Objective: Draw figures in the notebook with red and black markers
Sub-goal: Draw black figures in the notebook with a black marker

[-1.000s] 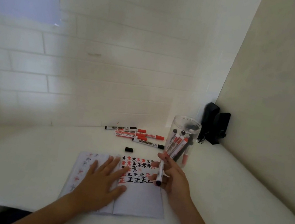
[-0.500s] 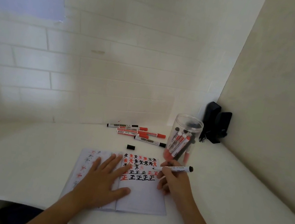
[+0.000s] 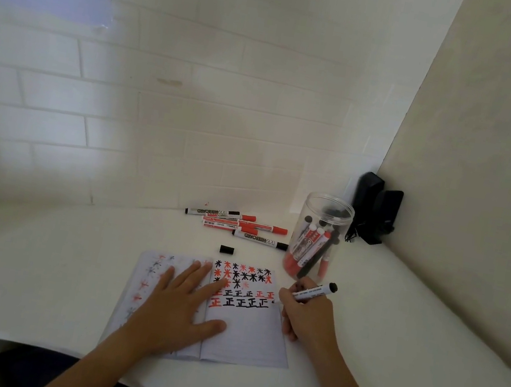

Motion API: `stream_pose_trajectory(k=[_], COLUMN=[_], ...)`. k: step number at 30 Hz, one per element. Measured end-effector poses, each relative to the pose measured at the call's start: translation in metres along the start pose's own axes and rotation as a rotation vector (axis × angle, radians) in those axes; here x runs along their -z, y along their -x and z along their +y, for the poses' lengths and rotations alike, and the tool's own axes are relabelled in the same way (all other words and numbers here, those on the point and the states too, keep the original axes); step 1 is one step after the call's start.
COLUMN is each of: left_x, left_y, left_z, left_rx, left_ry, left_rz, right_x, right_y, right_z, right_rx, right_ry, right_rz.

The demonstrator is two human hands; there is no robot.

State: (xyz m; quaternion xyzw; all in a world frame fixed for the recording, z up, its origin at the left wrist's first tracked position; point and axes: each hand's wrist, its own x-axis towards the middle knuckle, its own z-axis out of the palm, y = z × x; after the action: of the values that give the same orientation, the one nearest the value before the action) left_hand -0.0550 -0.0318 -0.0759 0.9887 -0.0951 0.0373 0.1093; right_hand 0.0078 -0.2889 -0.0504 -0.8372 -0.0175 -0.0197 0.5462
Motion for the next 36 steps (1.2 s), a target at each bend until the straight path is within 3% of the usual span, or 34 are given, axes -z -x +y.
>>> stream_pose_trajectory(k=[36], left_x=[-0.0001], left_y=[-0.0006], left_z=[0.0003], left_rx=[0.002], left_ry=[-0.018], left_rz=[-0.008], right_x=[0.0008], right_y=[0.0006], right_z=[-0.0001], right_rx=[-0.015], right_ry=[0.014], right_rz=[0.064])
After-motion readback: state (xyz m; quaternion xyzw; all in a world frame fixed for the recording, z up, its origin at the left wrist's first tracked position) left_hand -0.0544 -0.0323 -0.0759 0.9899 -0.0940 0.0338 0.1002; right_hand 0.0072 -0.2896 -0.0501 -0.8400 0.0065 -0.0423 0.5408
